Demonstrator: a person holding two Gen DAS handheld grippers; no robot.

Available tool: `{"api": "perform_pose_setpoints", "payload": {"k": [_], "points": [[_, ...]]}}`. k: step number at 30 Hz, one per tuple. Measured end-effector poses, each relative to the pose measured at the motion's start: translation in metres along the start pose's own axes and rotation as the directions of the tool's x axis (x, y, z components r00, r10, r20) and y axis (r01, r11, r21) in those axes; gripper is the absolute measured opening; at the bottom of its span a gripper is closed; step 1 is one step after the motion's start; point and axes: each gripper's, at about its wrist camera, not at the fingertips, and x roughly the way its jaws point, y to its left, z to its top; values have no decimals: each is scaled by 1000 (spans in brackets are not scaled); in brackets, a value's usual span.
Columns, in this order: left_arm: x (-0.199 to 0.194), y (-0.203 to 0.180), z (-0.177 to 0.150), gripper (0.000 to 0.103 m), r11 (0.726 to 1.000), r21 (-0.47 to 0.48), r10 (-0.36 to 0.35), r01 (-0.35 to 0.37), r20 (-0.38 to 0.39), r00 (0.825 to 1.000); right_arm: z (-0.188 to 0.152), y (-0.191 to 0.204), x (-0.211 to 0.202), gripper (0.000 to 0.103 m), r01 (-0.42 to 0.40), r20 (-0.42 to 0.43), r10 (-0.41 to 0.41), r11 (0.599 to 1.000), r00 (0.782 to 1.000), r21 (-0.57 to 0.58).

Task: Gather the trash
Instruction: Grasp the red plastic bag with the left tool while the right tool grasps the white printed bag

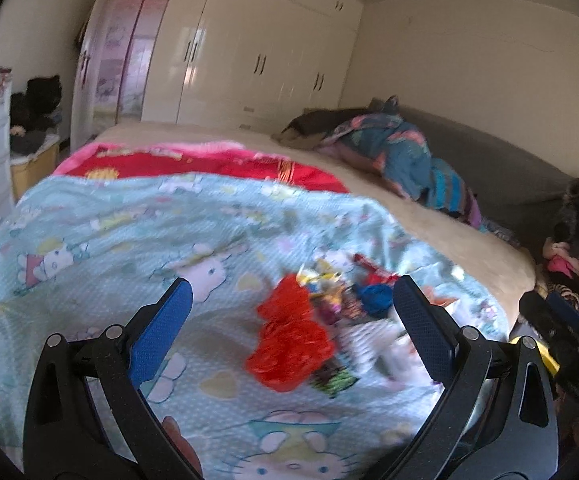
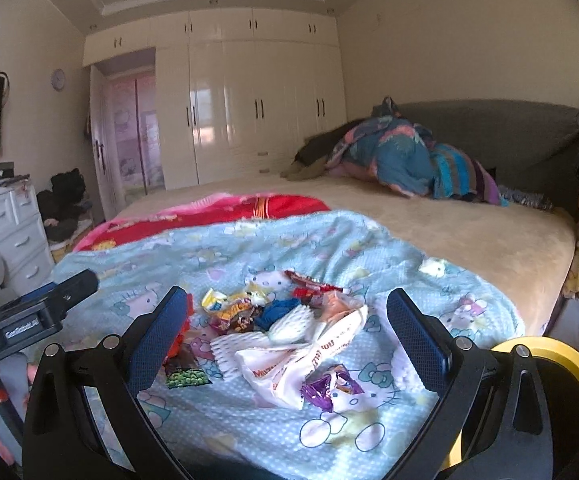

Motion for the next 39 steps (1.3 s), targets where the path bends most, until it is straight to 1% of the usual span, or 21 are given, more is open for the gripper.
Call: {"api": "perform_pose_setpoints", "payload": {"k": [2, 4, 9, 14, 15, 17, 19, 20, 23, 26, 27, 28, 29, 30, 31, 32, 34, 35, 37, 38, 39], "points": [[9, 8, -3, 93, 1000, -4, 8, -8, -33, 999, 1, -5, 15, 97, 14, -36, -13, 1000, 999, 9], [15, 15, -5, 93, 1000, -10, 18, -18, -52, 998, 0, -12, 33, 97, 46, -93, -45, 999, 995, 15], [33, 22, -11, 92, 1000, -27, 8, -11, -109, 994, -6, -33, 73, 97, 70, -195, -58, 996, 979, 59], [52, 10, -16, 93, 998, -19, -56, 54, -175, 983, -8, -54, 105, 97, 93, -250, -59, 987, 967, 128], [54, 8, -17, 93, 998, -12, -61, 60, -178, 982, -8, -59, 111, 96, 94, -262, -54, 985, 964, 146], [60, 3, -19, 93, 997, 8, -75, 78, -189, 979, -9, -68, 124, 92, 98, -289, -42, 979, 957, 180], [65, 2, -21, 93, 996, 5, -84, 87, -202, 976, -11, -75, 136, 87, 102, -320, -30, 972, 947, 210], [68, 1, -21, 92, 996, 2, -83, 85, -208, 975, -11, -77, 140, 86, 105, -331, -28, 970, 943, 219], [75, 3, -25, 92, 996, -16, -85, 83, -230, 969, -13, -79, 155, 79, 119, -360, -36, 971, 932, 209], [78, 7, -30, 92, 996, -34, -89, 83, -252, 964, -16, -82, 169, 67, 117, -395, -21, 968, 919, 222], [79, 7, -31, 91, 995, -44, -93, 85, -260, 961, -19, -84, 173, 59, 119, -409, -13, 965, 912, 235], [79, 8, -33, 87, 995, -51, -97, 86, -270, 958, -21, -86, 175, 50, 113, -418, 2, 962, 908, 249], [78, 8, -34, 82, 995, -50, -95, 84, -274, 957, -22, -87, 176, 44, 101, -418, 20, 959, 908, 266], [78, 9, -35, 79, 996, -47, -89, 79, -278, 956, -23, -88, 175, 31, 89, -411, 35, 956, 911, 279], [78, 9, -37, 72, 996, -50, -90, 79, -283, 955, -24, -87, 172, 22, 84, -400, 37, 956, 916, 280], [78, 10, -38, 68, 995, -57, -94, 81, -288, 953, -24, -87, 169, 20, 70, -387, 50, 954, 921, 291], [77, 13, -40, 55, 993, -70, -112, 95, -298, 948, -23, -87, 162, 17, 49, -360, 72, 948, 930, 315], [77, 13, -40, 52, 992, -71, -118, 102, -300, 947, -20, -86, 158, 16, 45, -348, 74, 945, 935, 323], [76, 13, -40, 40, 992, -66, -126, 111, -301, 945, -16, -87, 148, 15, 34, -307, 77, 940, 949, 339], [75, 13, -40, 31, 991, -66, -130, 116, -300, 945, -13, -87, 145, 15, 29, -291, 78, 937, 954, 348], [74, 13, -39, 27, 991, -66, -132, 118, -297, 946, -10, -87, 140, 15, 23, -269, 79, 934, 960, 357]]}}
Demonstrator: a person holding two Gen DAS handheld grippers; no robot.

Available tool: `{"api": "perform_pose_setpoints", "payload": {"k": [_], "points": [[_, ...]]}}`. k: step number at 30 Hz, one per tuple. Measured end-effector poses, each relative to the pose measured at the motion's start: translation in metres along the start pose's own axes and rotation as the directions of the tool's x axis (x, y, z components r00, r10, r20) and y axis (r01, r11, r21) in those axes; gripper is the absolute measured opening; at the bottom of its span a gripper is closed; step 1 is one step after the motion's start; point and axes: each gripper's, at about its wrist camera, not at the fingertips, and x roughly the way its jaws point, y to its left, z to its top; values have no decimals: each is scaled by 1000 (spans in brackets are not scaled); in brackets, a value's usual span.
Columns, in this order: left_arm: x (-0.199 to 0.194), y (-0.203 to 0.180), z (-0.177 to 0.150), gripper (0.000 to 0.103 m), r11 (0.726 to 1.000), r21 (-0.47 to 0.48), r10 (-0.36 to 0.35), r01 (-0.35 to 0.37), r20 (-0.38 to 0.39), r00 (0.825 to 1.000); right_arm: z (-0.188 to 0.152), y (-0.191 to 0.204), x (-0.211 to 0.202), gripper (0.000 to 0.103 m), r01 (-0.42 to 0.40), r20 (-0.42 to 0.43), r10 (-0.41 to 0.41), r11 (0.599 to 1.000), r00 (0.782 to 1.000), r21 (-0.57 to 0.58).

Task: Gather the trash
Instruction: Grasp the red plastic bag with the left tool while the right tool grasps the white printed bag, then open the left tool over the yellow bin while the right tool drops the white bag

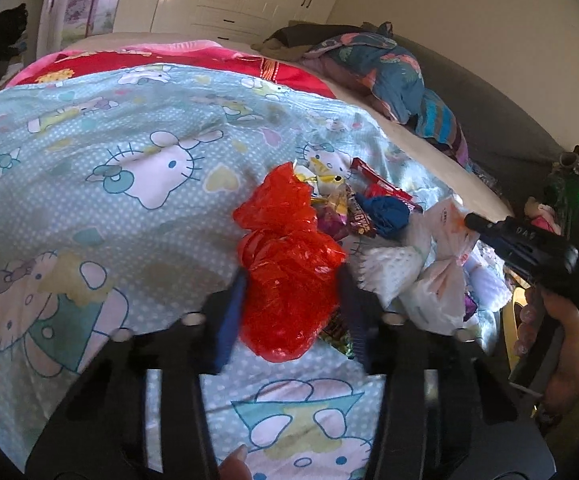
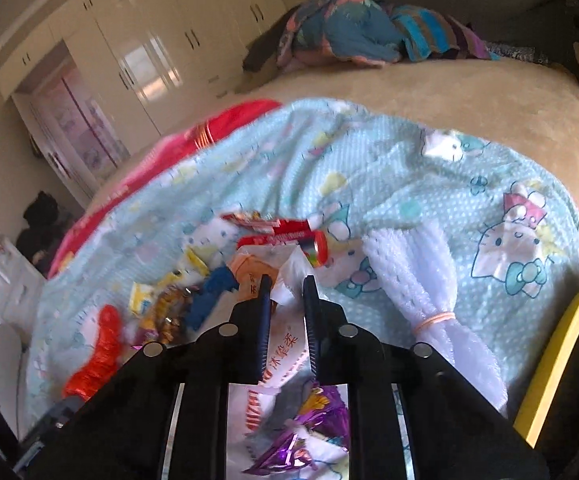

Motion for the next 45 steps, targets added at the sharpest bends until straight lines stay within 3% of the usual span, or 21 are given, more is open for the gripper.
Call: {"api": "perform_pose_setpoints", "payload": {"k": [4, 16, 25, 45], "points": [[-11, 0, 6, 16, 1000, -1, -11, 11, 42, 999, 8, 4, -19, 14, -38, 67, 37, 999, 997, 23], [-55, -23, 31, 13, 995, 49, -97, 90, 157, 983, 22, 23, -70, 14, -109, 194, 110, 994, 975, -14], [-63, -54, 27, 13, 982, 112, -168, 152, 142, 976, 25, 14, -106, 14, -103, 245, 105, 994, 964, -19], [-66, -123, 4, 13, 935, 256, -272, 246, 72, 960, 22, -68, -164, 14, -12, 308, -20, 995, 951, 100]]}}
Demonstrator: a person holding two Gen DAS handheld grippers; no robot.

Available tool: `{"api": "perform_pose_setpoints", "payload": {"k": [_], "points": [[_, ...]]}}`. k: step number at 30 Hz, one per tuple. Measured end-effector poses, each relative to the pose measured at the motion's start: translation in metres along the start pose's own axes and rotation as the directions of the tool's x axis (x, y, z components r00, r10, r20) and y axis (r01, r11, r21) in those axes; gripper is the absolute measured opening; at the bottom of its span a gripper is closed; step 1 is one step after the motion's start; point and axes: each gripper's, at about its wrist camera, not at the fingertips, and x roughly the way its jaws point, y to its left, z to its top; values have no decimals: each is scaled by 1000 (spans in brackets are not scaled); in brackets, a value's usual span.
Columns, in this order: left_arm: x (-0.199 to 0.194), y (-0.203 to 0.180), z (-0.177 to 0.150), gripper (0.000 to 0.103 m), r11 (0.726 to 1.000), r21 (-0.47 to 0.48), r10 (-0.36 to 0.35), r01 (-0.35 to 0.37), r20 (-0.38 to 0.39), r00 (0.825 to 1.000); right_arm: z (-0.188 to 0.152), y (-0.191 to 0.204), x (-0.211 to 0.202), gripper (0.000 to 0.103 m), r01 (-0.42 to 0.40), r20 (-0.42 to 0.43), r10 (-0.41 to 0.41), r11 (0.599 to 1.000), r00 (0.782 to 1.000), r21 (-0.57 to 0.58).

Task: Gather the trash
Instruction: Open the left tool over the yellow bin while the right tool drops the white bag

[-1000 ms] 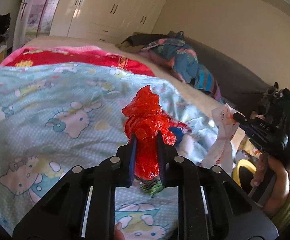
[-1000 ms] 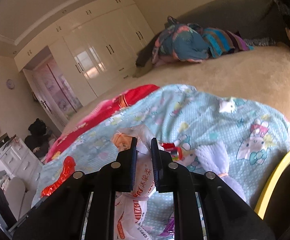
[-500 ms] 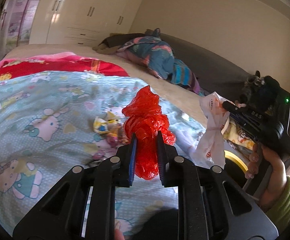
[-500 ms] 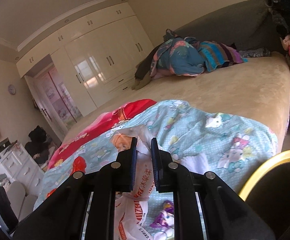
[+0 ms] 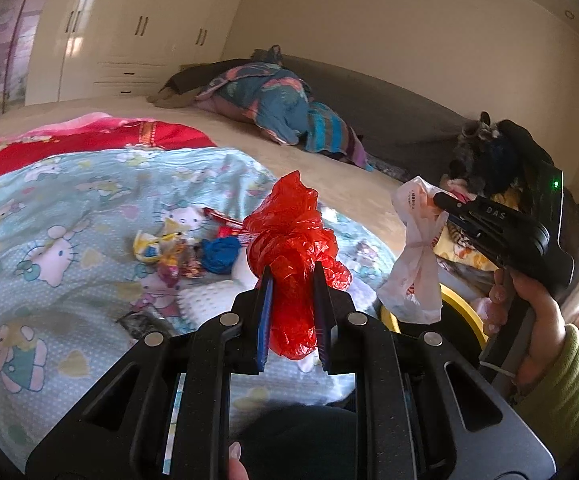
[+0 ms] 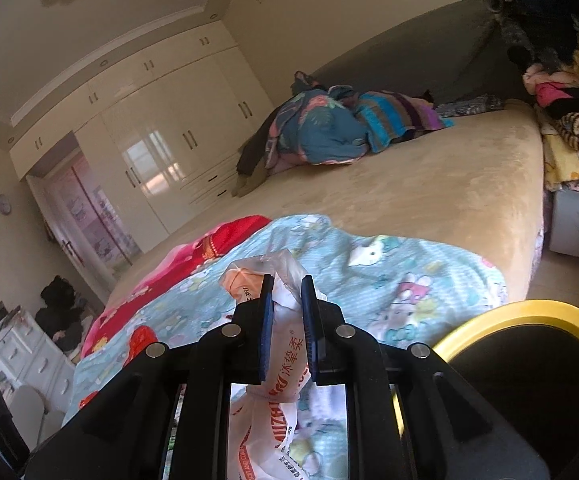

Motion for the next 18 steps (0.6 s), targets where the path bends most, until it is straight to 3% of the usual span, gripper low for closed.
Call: {"api": "perform_pose_setpoints", "payload": {"k": [18], "points": [[26, -77, -8, 13, 980, 146, -128, 136, -63, 990, 7, -65, -48, 14, 157, 71, -160, 986, 985, 48]]}}
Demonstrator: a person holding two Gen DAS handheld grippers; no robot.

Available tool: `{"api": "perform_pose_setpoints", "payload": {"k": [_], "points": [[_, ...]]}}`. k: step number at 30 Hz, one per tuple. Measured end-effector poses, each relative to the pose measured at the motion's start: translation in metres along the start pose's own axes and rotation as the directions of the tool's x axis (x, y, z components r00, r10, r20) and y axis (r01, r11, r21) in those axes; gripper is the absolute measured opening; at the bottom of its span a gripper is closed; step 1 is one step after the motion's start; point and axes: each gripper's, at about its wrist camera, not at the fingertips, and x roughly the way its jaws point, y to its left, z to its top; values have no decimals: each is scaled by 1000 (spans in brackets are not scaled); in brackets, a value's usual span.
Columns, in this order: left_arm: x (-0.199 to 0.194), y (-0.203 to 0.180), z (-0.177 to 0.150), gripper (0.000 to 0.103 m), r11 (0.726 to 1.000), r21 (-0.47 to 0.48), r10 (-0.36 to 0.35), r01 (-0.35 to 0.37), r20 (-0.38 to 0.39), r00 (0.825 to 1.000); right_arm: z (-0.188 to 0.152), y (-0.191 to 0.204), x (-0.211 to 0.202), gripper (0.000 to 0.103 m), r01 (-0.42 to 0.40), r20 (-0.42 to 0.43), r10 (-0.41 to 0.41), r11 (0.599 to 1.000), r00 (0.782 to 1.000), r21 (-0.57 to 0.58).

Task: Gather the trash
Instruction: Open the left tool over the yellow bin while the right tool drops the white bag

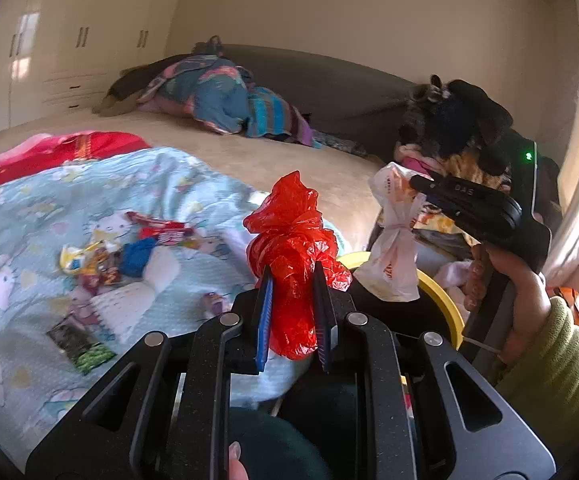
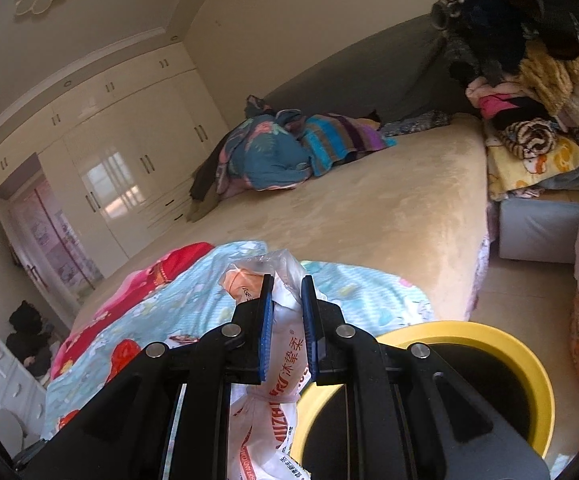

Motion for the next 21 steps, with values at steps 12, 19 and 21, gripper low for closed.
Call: {"api": "perform_pose_setpoints", "payload": {"k": [12, 19, 21], "points": [[24, -39, -3, 13, 996, 68, -62, 65, -46, 997, 7, -41, -20, 14, 114, 37, -114, 993, 993, 10], [42, -59, -8, 13, 990, 102, -92, 100, -85, 992, 3, -64, -19, 14, 159, 10, -159, 987, 987, 26], [46, -65, -10, 13, 987, 116, -97, 108, -94, 991, 3, -69, -18, 14, 168, 3, -169, 986, 986, 20]]}}
